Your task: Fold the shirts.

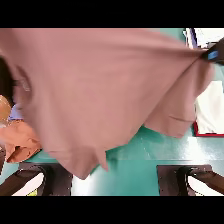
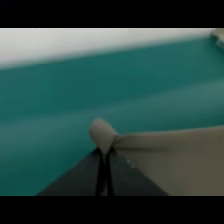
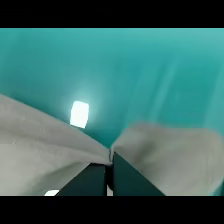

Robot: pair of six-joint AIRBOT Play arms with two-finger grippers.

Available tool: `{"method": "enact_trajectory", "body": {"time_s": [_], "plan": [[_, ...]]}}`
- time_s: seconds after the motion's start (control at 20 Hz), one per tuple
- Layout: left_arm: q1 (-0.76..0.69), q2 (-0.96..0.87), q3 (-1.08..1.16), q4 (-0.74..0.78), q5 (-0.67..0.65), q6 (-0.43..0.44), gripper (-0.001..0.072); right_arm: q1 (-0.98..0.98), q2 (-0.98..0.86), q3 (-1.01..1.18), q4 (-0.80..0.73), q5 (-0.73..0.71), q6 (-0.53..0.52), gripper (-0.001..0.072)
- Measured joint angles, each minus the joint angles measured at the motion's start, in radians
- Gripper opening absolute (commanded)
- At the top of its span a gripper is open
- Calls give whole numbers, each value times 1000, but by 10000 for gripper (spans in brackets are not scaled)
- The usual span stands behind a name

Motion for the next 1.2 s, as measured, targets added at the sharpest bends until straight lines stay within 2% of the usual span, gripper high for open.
{"method": "enact_trajectory", "body": {"time_s": [0.1,0.3,0.35,0.4,0.45,0.5,0.6,0.7,0.85,1.0,1.2], "plan": [[0,-123,-88,0,9,-1,31,-2,-109,-75,-3,1,2,15],[1,-373,-185,-4,80,-2,35,-16,-319,-142,-3,-111,-47,18],[4,-418,-195,-4,101,-10,225,-21,-365,-135,0,-140,-57,27],[10,-456,-201,-4,125,-25,533,-25,-410,-119,4,-164,-64,125],[17,-482,-208,-4,135,-44,618,-32,-450,-95,11,-180,-75,295],[27,-500,-211,-5,141,-65,619,-41,-485,-66,33,-198,-85,346],[56,-510,-215,-11,127,-90,620,-57,-528,-13,99,-204,-106,345],[101,-494,-220,-8,53,-95,620,-82,-539,19,165,-193,-130,344],[143,-415,-286,-11,-68,-61,620,-111,-505,26,241,-135,-158,343],[163,-277,-477,-24,-102,-38,620,-129,-409,-56,269,-111,-172,343],[170,-94,-806,-128,-65,-24,620,-136,-244,-243,286,-140,-182,343]]}}
